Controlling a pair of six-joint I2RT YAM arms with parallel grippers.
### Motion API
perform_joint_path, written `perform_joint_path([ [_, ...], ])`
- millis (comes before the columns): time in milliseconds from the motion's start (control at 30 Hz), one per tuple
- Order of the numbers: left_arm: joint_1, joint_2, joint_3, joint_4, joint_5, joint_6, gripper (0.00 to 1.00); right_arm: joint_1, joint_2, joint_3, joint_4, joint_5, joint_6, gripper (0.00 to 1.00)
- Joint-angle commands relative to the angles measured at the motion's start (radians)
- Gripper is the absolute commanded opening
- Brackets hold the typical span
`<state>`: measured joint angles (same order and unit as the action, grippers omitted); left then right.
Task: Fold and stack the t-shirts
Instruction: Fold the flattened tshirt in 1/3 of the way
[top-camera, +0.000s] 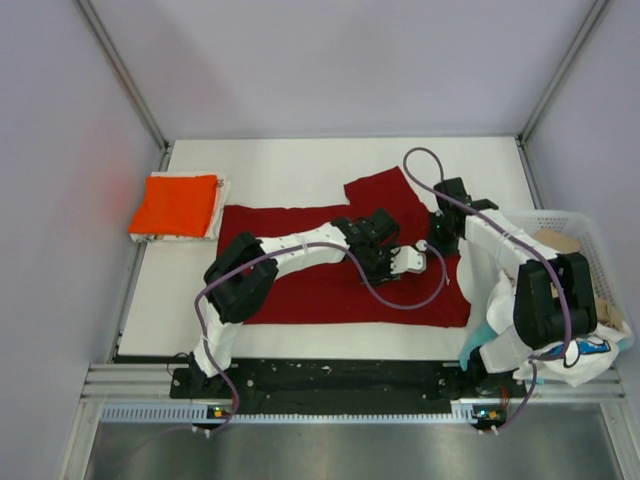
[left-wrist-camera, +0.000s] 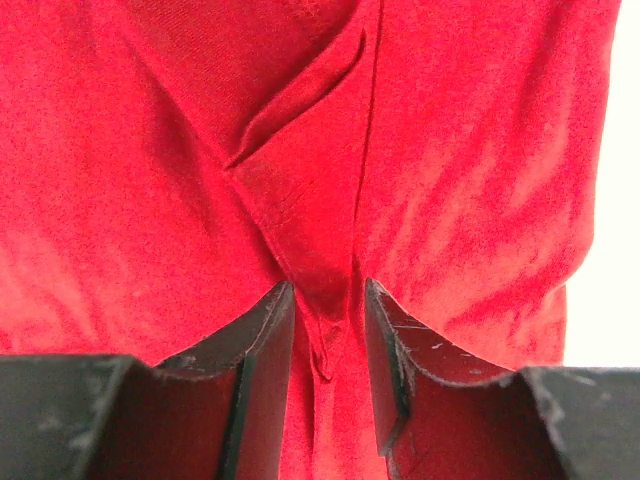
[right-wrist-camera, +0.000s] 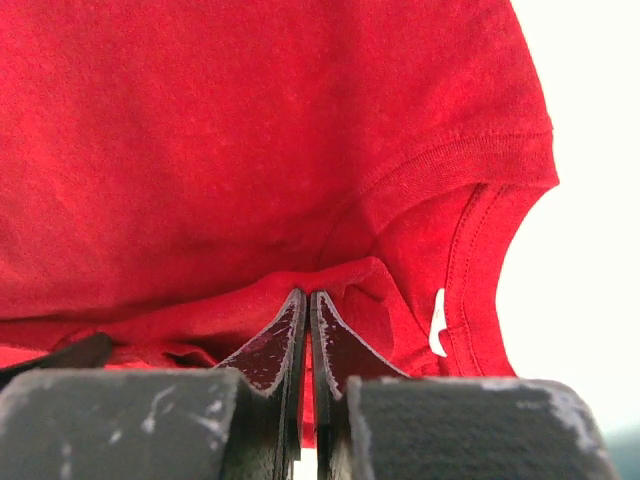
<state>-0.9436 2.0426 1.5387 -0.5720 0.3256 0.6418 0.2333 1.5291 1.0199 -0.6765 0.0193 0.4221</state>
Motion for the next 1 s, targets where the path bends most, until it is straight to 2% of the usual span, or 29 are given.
perform_joint_path([
  [0, -0.006, 0.014, -0.003, 0.041, 0.07, -0.036, 0.4, -0.006, 0.051, 0.081, 0.011, -0.013, 0.009, 0.0],
  [133, -0.006, 0.024, -0.006, 0.113, 0.052, -0.088, 0.39, -0.008, 0.106, 0.126, 0.014, -0.016, 0.015, 0.0],
  [233, -0.004, 0.025, -0.005, 0.162, 0.009, -0.145, 0.33, -0.018, 0.14, 0.149, 0.015, -0.065, 0.029, 0.0],
  [333, -0.004, 0.031, 0.0, 0.17, 0.004, -0.166, 0.19, -0.029, 0.167, 0.169, 0.025, -0.091, 0.041, 0.0],
  [400, -0.004, 0.031, -0.002, 0.166, 0.001, -0.174, 0.01, -0.04, 0.177, 0.177, 0.026, -0.094, 0.046, 0.0],
  [500, 0.0, 0.024, -0.002, 0.141, 0.009, -0.174, 0.0, -0.052, 0.18, 0.184, 0.028, -0.096, 0.044, 0.0],
  [533, 0.003, 0.022, -0.002, 0.136, 0.004, -0.183, 0.0, -0.057, 0.181, 0.19, 0.026, -0.097, 0.04, 0.07],
  [567, 0.009, 0.021, 0.0, 0.136, -0.006, -0.2, 0.0, -0.063, 0.18, 0.198, 0.026, -0.104, 0.034, 0.18],
  [600, 0.018, 0.015, 0.003, 0.138, -0.025, -0.226, 0.0, -0.071, 0.174, 0.206, 0.023, -0.116, 0.021, 0.34],
  [667, 0.041, 0.008, 0.02, 0.135, -0.06, -0.284, 0.0, -0.075, 0.146, 0.221, 0.003, -0.121, -0.002, 0.54],
  [800, 0.089, -0.002, 0.049, 0.129, -0.08, -0.39, 0.0, -0.075, 0.069, 0.227, -0.063, -0.07, -0.068, 0.61],
  [900, 0.103, -0.007, 0.04, 0.144, -0.053, -0.468, 0.0, -0.075, 0.02, 0.186, -0.112, -0.085, -0.088, 0.61],
  [967, 0.121, -0.01, 0.031, 0.158, -0.048, -0.539, 0.0, -0.077, -0.02, 0.134, -0.117, -0.158, -0.085, 0.55],
])
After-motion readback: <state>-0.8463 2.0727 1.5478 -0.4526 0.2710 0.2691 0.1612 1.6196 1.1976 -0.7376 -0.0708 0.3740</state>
